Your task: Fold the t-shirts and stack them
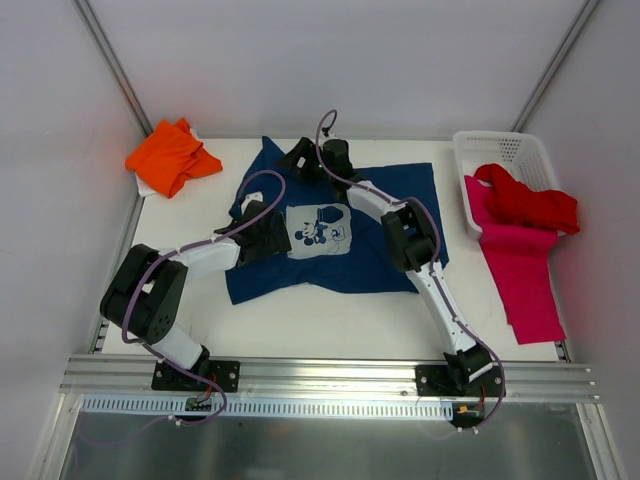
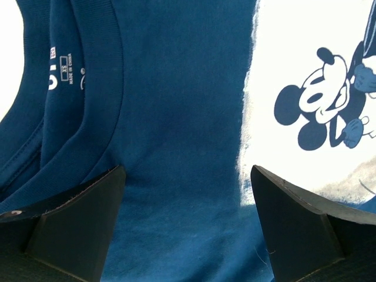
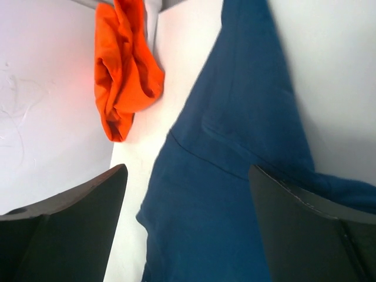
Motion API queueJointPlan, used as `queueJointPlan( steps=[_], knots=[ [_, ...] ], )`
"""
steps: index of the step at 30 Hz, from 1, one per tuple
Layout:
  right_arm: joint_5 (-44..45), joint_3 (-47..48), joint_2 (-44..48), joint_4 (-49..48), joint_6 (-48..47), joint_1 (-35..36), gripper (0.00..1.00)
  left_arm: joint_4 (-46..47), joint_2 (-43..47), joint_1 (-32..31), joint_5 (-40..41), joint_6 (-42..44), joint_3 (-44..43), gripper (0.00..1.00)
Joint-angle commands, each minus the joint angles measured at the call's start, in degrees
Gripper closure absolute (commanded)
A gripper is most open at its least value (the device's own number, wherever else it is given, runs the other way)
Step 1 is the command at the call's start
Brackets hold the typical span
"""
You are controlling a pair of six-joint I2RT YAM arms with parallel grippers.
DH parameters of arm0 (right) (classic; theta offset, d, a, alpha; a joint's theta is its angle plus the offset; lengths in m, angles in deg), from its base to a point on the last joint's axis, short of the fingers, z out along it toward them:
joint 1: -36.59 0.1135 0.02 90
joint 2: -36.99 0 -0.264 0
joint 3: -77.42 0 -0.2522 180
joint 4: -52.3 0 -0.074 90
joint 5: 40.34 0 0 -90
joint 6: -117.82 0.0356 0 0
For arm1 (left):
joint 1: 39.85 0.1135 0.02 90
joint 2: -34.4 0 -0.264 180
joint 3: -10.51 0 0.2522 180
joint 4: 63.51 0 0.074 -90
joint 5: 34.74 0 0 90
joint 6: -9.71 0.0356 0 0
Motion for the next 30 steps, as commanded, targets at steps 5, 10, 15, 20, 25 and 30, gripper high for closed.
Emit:
queueJointPlan(
  steps=[5,10,15,20,25,30],
  knots=[
    [6.62,1.17,-2.78,-8.66,2.87,0.55,0.11,-1.02,2.72,-0.61,0.8,-0.85,2.19,0.12],
    [7.86,1.79,-3.49,-8.92,3.13,0.29,0.1,-0.85,2.98,-0.79,1.41,-0.67,3.15,0.12],
    [6.11,-6.09,1.05,-13.83,5.85,0.72,0.11,-0.85,1.05,-0.79,2.21,-0.14,2.71,0.12],
    [5.93,-14.56,8.89,-17.54,2.53,1.6,0.11,-0.41,0.52,-1.05,2.47,-0.67,3.24,0.13],
    [5.05,-17.28,15.39,-11.66,-1.43,2.39,0.11,1.26,1.22,-1.23,3.08,-1.11,3.86,0.13],
    [4.87,-17.9,17.95,-8.32,-3.19,3.88,0.11,1.97,0.78,-1.23,2.65,-1.55,3.86,0.13]
  ],
)
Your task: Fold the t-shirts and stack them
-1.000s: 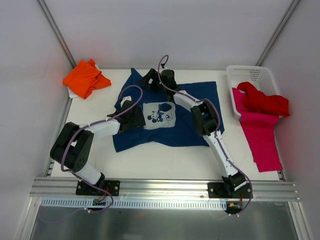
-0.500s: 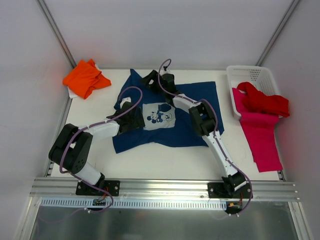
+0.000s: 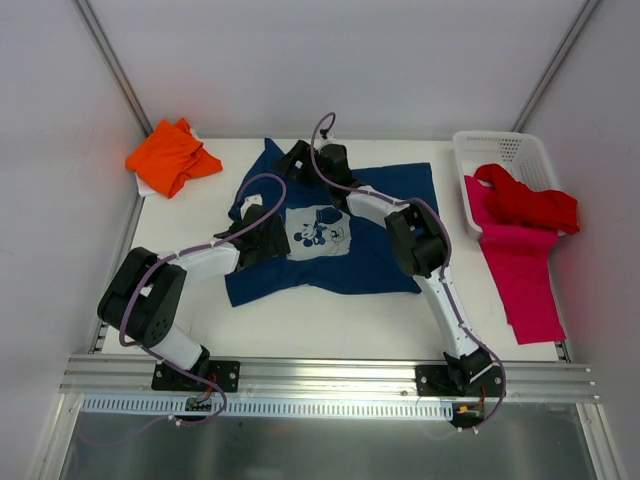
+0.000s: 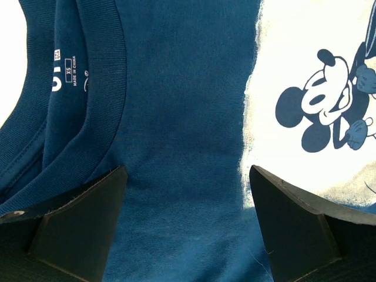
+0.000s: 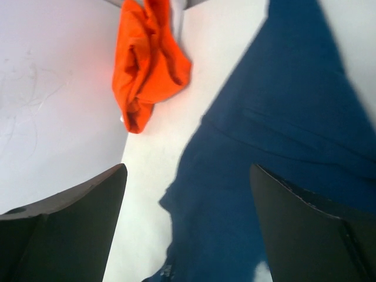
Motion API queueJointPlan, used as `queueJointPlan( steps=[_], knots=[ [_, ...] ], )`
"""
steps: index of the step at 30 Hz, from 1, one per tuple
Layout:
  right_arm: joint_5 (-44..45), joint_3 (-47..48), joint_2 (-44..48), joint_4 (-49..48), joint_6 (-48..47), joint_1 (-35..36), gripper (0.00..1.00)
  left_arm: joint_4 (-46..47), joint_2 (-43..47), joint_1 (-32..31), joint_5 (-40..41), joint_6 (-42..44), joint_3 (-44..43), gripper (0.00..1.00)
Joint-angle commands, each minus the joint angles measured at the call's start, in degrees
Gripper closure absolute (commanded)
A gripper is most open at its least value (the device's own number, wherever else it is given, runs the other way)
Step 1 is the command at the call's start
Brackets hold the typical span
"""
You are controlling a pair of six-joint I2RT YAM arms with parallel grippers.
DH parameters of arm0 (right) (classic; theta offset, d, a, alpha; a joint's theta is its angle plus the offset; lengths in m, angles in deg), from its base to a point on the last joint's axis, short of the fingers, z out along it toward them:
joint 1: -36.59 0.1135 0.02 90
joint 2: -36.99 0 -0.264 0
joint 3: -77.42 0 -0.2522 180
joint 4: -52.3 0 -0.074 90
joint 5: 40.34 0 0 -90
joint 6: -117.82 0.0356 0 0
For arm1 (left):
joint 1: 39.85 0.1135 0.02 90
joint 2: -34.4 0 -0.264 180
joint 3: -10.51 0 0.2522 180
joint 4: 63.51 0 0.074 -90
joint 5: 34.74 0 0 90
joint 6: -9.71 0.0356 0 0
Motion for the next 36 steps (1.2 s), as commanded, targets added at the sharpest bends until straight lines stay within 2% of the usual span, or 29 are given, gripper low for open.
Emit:
queueJointPlan(
  steps=[1,8,18,30,36],
  knots=[
    [-0.83,0.39,6.33,1.11,-2.82,1.24,0.11,0.26,-0.61,-0.42,0.61,-1.62,1.43,0.14],
    [0.22,4.16,1.94,3.57,-0.89,1.68,0.11,0.44,1.84,-0.68,1.4,-1.71,2.75,0.14],
    [1.27,14.89,-9.49,7.09,0.95,1.42,0.11,0.7,4.48,-0.68,2.72,-1.88,4.68,0.14],
    [3.47,15.07,-10.64,6.3,1.66,1.07,0.1,0.79,4.39,-0.77,1.84,-2.93,5.03,0.14],
    [8.74,19.46,-12.92,7.27,1.75,0.45,0.09,0.79,6.68,-0.86,2.19,-3.46,7.84,0.14]
  ],
)
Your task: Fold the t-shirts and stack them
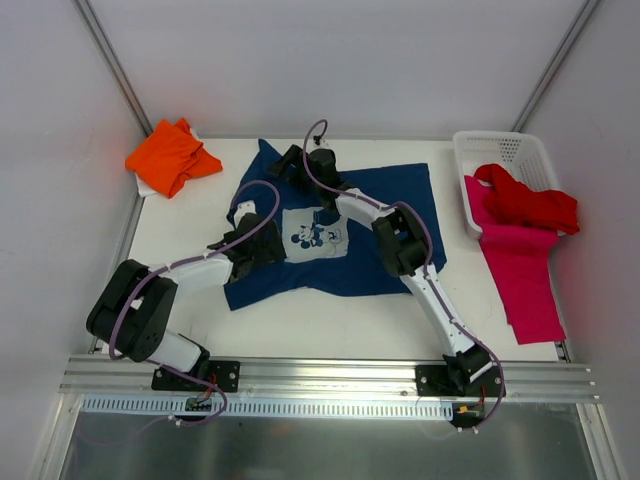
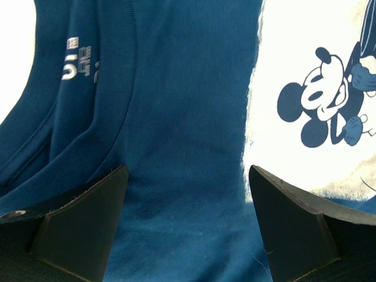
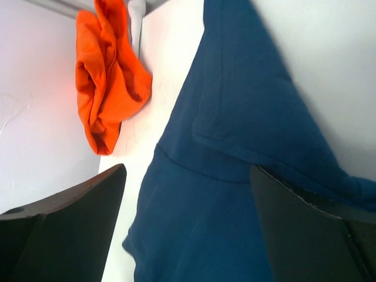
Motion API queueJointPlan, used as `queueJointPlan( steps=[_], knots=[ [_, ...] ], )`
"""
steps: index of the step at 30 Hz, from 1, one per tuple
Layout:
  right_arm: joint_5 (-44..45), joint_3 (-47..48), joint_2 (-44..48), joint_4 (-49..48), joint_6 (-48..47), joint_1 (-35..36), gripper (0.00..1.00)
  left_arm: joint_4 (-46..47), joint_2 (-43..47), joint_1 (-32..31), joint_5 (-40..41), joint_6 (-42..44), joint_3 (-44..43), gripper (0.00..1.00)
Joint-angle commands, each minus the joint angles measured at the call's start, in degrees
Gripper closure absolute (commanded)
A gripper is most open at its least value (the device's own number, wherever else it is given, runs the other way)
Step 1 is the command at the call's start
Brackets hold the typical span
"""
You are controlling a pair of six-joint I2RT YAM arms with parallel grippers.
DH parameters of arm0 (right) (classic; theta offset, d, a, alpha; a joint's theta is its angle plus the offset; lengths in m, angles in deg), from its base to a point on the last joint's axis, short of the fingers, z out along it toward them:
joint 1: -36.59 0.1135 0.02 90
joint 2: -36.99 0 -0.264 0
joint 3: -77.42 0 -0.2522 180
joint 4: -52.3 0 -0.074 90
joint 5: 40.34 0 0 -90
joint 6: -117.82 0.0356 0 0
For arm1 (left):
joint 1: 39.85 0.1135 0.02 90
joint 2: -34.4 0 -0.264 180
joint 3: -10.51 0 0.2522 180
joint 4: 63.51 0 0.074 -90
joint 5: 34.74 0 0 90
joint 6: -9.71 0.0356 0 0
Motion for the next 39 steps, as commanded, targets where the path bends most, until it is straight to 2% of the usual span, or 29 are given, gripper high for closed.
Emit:
queueJointPlan(
  steps=[1,6,14,20,22,24,25,26,28,29,30,32,34,35,37,38,39],
  knots=[
    [6.07,5.1,-2.17,0.95,0.37,-1.14,0.09,-2.16,2.42,-0.57,0.97,-1.54,2.71,0.14],
    [10.65,10.82,-4.98,0.6,0.72,-2.37,0.06,-2.25,4.52,-0.66,0.97,-1.63,4.82,0.14],
    [29.88,11.87,-5.69,-8.7,0.29,-4.57,0.03,-2.25,8.3,-0.93,0.88,-1.89,8.95,0.15],
    [41.58,23.57,-7.45,-14.95,-8.57,-5.71,0.01,-2.25,9.71,-1.1,0.97,-3.03,11.41,0.15],
    [40.81,21.13,-3.43,-16.71,-9.82,-7.11,0.0,-2.25,9.8,-1.37,1.23,-3.12,11.41,0.15],
    [35.48,15.78,1.14,-18.9,-10.26,-8.78,0.0,-2.25,9.54,-1.45,1.59,-3.12,11.15,0.15],
    [33.27,12.09,4.04,-21.17,-10.44,-9.14,0.01,-2.16,9.45,-1.54,1.67,-3.04,10.8,0.15],
    [30.98,3.7,10.77,-22.15,-11.22,-9.4,0.01,-2.16,9.54,-1.54,1.85,-2.86,10.54,0.15],
    [25.0,-3.91,18.62,-17.19,-16.75,-9.32,0.0,-2.07,9.63,-1.63,2.03,-2.34,9.4,0.15],
    [22.98,-7.68,25.62,-11.93,-19.03,-8.71,0.0,-2.16,10.15,-1.63,2.2,-2.16,8.87,0.15],
    [22.7,-7.55,28.12,0.74,-25.14,-8.09,0.01,-2.25,10.68,-1.72,2.38,-1.81,8.43,0.15],
    [24.87,-7.97,33.65,11.63,-30.72,-6.34,0.01,-2.51,12.61,-1.72,2.03,-0.93,6.85,0.13],
    [23.77,-13.14,37.45,17.28,-30.58,-5.89,0.01,-3.3,15.06,-1.81,0.98,-0.4,5.09,0.11],
    [17.75,-15.17,39.03,20.17,-28.3,-6.15,0.0,-3.83,15.86,-1.81,0.36,-0.31,4.39,0.04],
    [13.04,-14.23,38.87,32.55,-27.57,-4.85,0.01,-4.53,19.1,-1.72,-0.43,0.48,2.63,0.01],
    [16.34,-13.44,38.78,38.16,-28.54,-3.7,0.01,-5.58,20.34,-1.72,-0.43,1.18,2.01,0.01],
    [19.68,-12.74,39.22,48.05,-29.76,-2.39,0.01,-6.02,21.74,-1.81,0.35,2.23,1.4,0.01]
  ],
)
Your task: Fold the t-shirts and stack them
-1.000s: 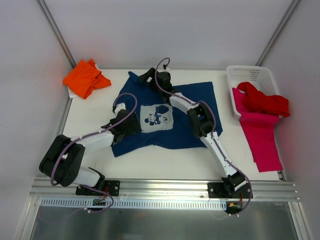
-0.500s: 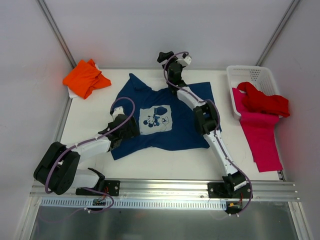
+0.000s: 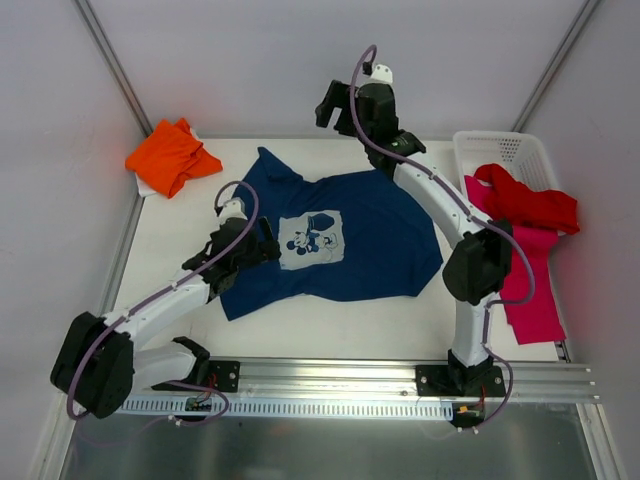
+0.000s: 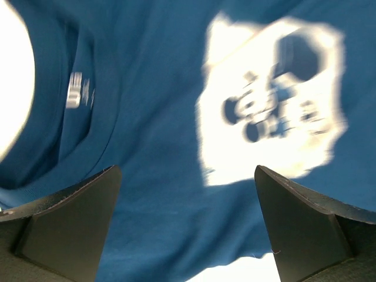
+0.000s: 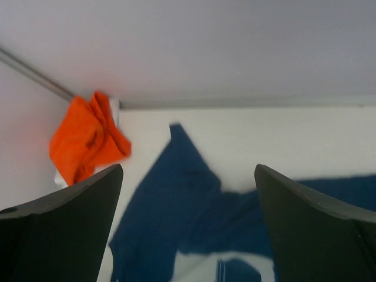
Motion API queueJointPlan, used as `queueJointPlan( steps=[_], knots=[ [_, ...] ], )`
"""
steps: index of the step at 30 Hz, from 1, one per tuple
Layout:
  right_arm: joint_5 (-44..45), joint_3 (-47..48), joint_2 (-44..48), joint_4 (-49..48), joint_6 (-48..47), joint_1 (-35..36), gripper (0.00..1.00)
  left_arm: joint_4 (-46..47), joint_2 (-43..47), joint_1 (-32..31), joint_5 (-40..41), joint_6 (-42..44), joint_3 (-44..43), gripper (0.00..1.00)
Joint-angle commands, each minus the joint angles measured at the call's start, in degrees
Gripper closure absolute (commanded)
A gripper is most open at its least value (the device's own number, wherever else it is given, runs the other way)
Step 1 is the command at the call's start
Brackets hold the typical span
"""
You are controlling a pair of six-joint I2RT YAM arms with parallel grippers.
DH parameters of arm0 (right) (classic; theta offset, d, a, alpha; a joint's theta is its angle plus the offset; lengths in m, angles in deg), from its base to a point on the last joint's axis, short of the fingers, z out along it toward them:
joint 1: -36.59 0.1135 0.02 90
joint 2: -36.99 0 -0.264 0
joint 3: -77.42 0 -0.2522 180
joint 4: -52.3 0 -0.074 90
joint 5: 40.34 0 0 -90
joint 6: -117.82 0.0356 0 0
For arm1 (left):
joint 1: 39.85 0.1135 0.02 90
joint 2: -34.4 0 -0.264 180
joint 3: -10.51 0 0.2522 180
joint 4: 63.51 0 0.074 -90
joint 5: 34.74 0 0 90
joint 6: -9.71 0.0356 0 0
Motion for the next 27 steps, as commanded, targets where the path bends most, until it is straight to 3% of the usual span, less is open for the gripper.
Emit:
queueJointPlan(
  steps=[1,3,9,13,16,20,27],
  knots=[
    [2.34,-0.99,-0.14,30.86,-5.25,3.72,0.01,-1.61,7.38,-0.5,0.31,4.5,-4.33,0.01],
    [8.86,-6.67,3.61,38.07,-5.09,7.15,0.01,-0.91,8.46,-0.41,1.71,6.62,-6.43,0.01],
    [14.06,-29.7,18.82,40.22,2.11,14.79,0.01,8.3,1.37,3.19,-3.27,14.36,-15.74,0.01],
    [18.27,-44.9,33.04,41.62,7.83,21.63,0.01,13.58,-12.69,10.48,-13.71,7.27,-21.12,0.01],
    [23.0,-48.62,40.87,46.27,11.34,25.86,0.01,17.02,-22.51,14.35,-17.34,3.47,-25.24,0.06],
    [28.47,-51.35,51.26,55.15,17.66,29.92,0.01,10.62,-32.74,16.02,-16.3,2.33,-36.91,0.17],
    [30.23,-56.45,67.95,56.83,20.41,31.42,0.0,9.11,-45.66,18.66,-22.96,-3.9,-47.92,0.18]
  ],
)
